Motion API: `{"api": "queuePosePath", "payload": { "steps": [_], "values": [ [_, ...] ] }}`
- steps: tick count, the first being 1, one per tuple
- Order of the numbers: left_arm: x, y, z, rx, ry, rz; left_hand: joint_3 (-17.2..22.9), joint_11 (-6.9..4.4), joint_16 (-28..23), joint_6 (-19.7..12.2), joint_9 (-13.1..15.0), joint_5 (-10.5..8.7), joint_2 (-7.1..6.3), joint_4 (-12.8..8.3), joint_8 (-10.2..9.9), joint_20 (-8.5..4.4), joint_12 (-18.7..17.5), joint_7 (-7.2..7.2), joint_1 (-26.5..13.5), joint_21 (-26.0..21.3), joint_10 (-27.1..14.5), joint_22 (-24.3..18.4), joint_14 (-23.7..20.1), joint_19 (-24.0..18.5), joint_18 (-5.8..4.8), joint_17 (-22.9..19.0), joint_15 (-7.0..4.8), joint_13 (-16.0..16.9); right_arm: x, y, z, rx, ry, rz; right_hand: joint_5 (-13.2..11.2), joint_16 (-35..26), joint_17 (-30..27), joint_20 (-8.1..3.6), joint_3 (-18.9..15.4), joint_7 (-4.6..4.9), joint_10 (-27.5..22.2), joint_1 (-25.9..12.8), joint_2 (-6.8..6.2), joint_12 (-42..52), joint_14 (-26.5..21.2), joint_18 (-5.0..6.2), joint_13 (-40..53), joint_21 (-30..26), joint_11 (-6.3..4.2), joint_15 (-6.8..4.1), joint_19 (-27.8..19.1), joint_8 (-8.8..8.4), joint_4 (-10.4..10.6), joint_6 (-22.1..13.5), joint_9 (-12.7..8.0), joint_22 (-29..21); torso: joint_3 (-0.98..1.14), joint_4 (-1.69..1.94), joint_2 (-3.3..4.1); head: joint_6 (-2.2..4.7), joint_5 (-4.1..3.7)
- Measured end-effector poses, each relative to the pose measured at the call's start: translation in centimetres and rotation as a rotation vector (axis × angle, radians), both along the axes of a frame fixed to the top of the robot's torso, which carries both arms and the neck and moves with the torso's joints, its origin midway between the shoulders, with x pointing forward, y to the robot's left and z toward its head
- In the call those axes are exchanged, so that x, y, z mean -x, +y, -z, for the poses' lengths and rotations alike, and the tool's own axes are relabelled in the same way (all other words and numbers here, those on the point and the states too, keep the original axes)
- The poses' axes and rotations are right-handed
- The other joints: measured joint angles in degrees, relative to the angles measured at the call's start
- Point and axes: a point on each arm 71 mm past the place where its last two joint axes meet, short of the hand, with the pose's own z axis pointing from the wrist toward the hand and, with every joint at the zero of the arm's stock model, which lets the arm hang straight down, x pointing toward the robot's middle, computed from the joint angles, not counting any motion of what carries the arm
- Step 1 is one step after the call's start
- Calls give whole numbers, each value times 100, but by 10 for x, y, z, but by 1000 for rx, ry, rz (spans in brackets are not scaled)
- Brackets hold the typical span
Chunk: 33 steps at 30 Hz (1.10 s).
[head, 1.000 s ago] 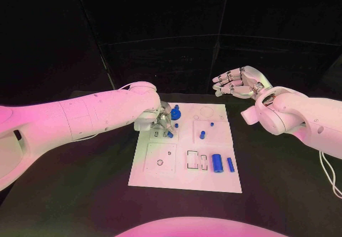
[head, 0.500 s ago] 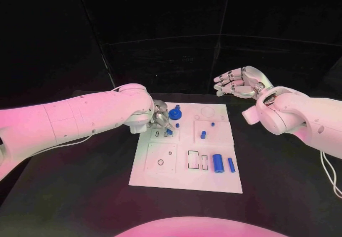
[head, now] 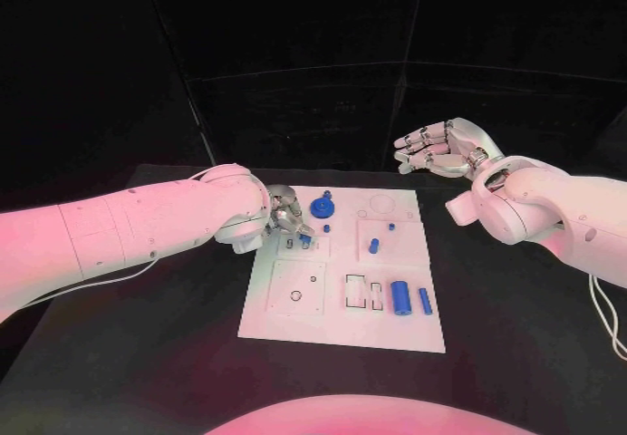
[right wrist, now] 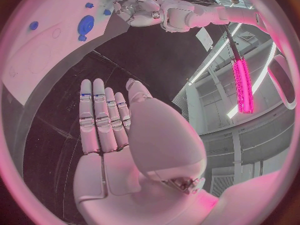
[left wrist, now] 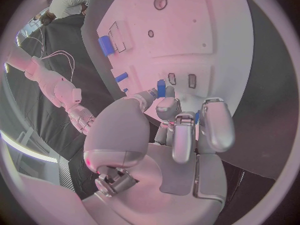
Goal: Assemble the parts on the task board
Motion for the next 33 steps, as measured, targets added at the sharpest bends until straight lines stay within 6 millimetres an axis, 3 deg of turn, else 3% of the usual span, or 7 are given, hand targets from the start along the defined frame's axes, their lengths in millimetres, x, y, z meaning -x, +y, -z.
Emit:
{"api": "queuePosePath", "payload": {
  "steps": [16,33],
  "values": [
    [0,0,12,-22,-60,-22,110,2,0,9,13,17,-66,-62,15,0,0,9,-67,0,40,24,0,0,0,0,0,10,0,-2,0,0,-2,3,0,-21,-17,0,16,20,1,0,0,22,0,0,-33,-32,-1,0,0,21,16,-19,0,-23,5,-2,4,-18,26],
    [1,-5,15,-46,-50,-5,176,3,0,18,28,12,-68,-97,15,0,0,19,-83,0,39,23,0,0,0,0,0,-10,0,-1,-1,-2,-9,-2,0,-21,-22,0,16,20,1,1,0,22,0,0,-44,-59,-1,0,0,21,16,-18,0,-27,6,-12,5,-86,24]
  ]
}}
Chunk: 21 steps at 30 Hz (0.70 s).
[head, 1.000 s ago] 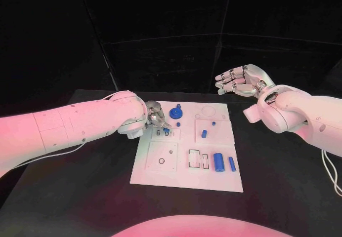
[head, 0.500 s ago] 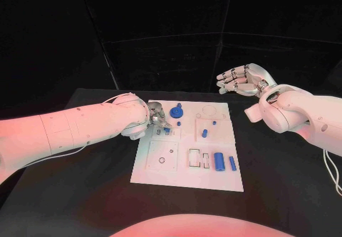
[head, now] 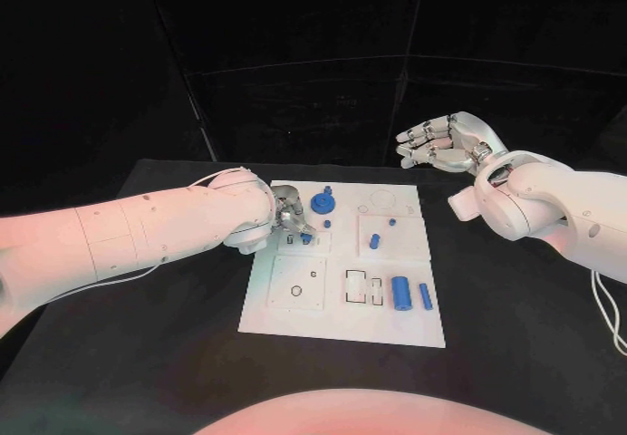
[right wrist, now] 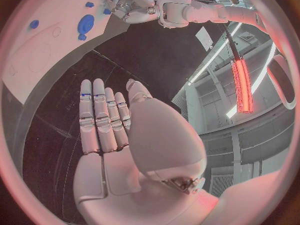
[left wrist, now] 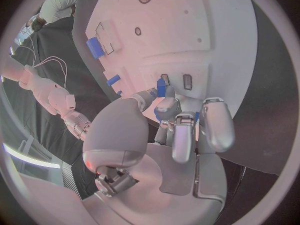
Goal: Assemble the parts on the task board
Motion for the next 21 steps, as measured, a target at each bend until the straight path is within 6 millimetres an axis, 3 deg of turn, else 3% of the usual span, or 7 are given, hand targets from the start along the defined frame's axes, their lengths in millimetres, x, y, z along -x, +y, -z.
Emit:
{"api": "queuePosePath", "payload": {
  "steps": [21],
  "values": [
    [3,3,1,-29,16,6,35,-22,0,2,20,49,0,12,22,0,0,3,-1,0,23,9,0,0,0,0,0,-6,0,3,0,-2,-1,-6,0,0,-4,1,-1,0,0,0,0,23,0,0,-9,0,0,0,42,0,-1,0,0,-5,-3,9,-1,-73,22]
  ]
}}
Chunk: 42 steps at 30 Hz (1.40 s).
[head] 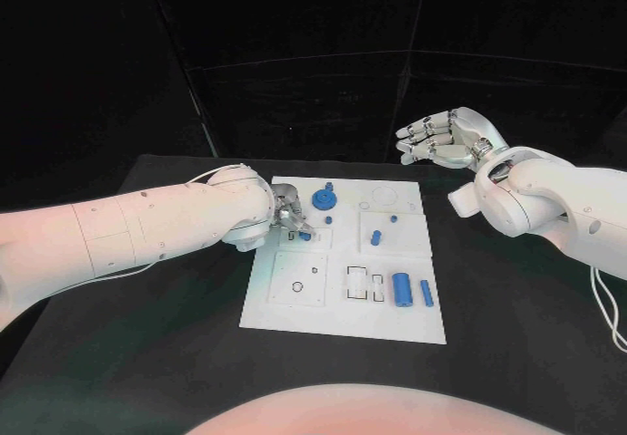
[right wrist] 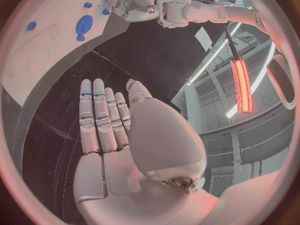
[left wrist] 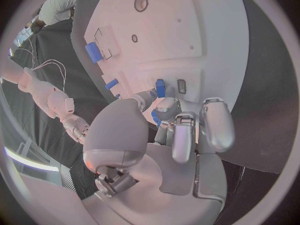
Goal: Assemble the parts on the task board
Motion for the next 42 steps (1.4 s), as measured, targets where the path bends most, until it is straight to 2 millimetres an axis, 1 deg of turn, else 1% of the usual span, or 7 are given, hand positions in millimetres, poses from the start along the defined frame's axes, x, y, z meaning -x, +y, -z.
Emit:
{"api": "queuePosePath", "payload": {
  "steps": [12,15,20,23,26,28,42],
  "values": [
    [0,0,0,-8,4,3,17,1,0,9,-2,22,9,16,-1,0,0,6,-36,0,-1,-1,0,0,0,0,0,-1,0,0,0,0,-1,-1,0,-32,-10,0,44,-18,0,0,0,0,0,0,-25,-26,0,0,0,22,-10,-18,0,-13,3,-3,0,-25,-8],
    [0,0,0,-10,4,4,18,16,0,44,-2,28,-43,15,-1,0,0,-26,-96,0,23,4,0,0,0,0,0,-3,0,0,0,0,-1,-1,0,-32,-10,0,44,-18,0,0,0,0,0,0,-25,-26,0,0,0,22,-10,-18,0,-13,3,-3,0,-26,-9],
    [-1,1,0,-13,5,5,152,-49,0,149,-19,31,-189,-125,-1,-18,0,-128,-242,0,89,35,0,19,0,0,0,9,0,0,0,0,-1,-1,0,-32,-9,0,44,-18,0,0,0,0,0,1,-25,-26,0,0,0,22,-10,-18,0,-13,4,-5,-3,-22,-9],
    [-1,1,0,-14,6,4,192,-63,0,209,-61,21,-191,-265,-2,-22,0,-170,-354,0,102,65,-21,22,0,0,-21,34,0,0,0,0,-1,-2,0,-32,-9,0,44,-18,0,0,0,0,0,0,-25,-26,0,0,0,22,-10,-18,0,-13,5,-6,-3,-21,-12],
    [-2,1,0,-16,7,4,171,-73,0,260,-86,21,-192,-289,-41,-39,28,-177,-423,0,113,88,1,39,0,0,-43,52,0,0,0,0,-1,-2,0,-32,-9,0,44,-18,0,0,0,0,0,0,-28,-26,0,0,0,22,-10,-18,0,-13,6,-7,-3,-20,-16],
    [-2,1,0,-17,7,4,255,-73,0,287,-101,20,-223,-430,-45,-39,28,-187,-480,24,114,101,1,39,0,0,-43,58,0,0,0,0,-1,-2,0,-32,-14,0,58,-18,-21,0,0,0,0,1,-39,-26,21,0,0,22,-25,-18,0,-20,6,-7,-3,-20,-17],
    [-5,-1,0,-23,10,5,234,-92,0,369,-124,20,-208,-511,-85,-55,100,-190,-575,61,134,175,1,56,0,0,-42,127,1,3,0,-3,-2,-10,0,-32,-14,1,58,-18,-21,0,0,0,0,1,-39,-26,21,0,0,21,-25,-18,0,-19,6,-9,-1,-37,-32]
  ]
}}
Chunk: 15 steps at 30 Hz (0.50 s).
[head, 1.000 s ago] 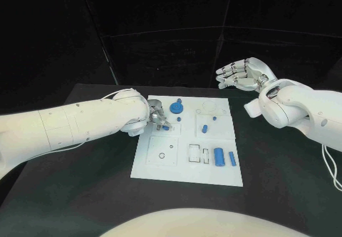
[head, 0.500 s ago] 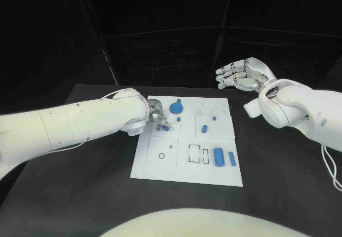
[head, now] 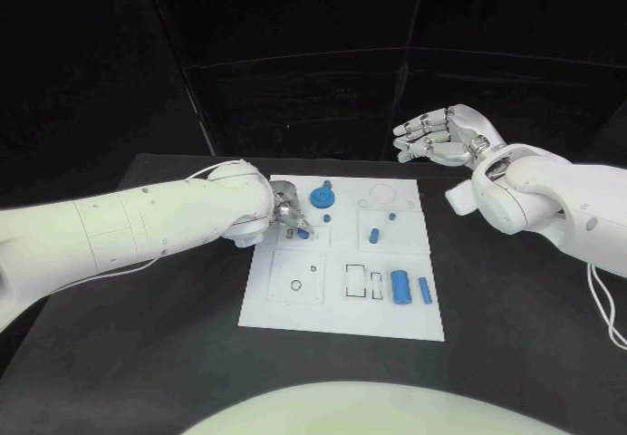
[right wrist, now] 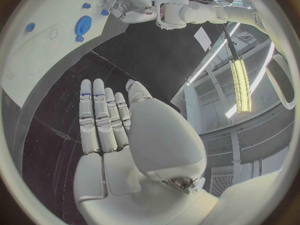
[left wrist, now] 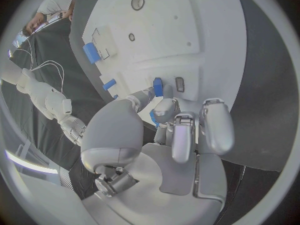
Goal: Assemble the parts on the task board
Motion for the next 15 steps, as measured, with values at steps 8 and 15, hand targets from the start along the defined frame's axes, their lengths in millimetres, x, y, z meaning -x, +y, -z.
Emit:
{"api": "queuePosePath", "payload": {
  "steps": [8,15],
  "values": [
    [-1,0,0,-9,9,2,-130,-21,0,64,-3,1,17,56,-3,-20,33,-19,-50,78,21,87,-2,21,0,0,-2,39,1,1,0,-1,0,-3,0,0,0,0,0,0,0,0,0,21,0,0,0,0,0,0,0,0,0,0,0,0,-2,2,0,-5,-8],
    [-1,0,0,-13,12,3,-207,-40,0,84,-2,1,14,85,-3,-20,33,-40,-55,104,40,131,-21,20,1,0,-21,30,1,-1,0,-1,-1,-1,0,0,0,0,0,0,0,0,0,21,0,0,0,0,0,0,0,0,0,0,0,1,-5,6,-1,-12,-12]
  ]
}}
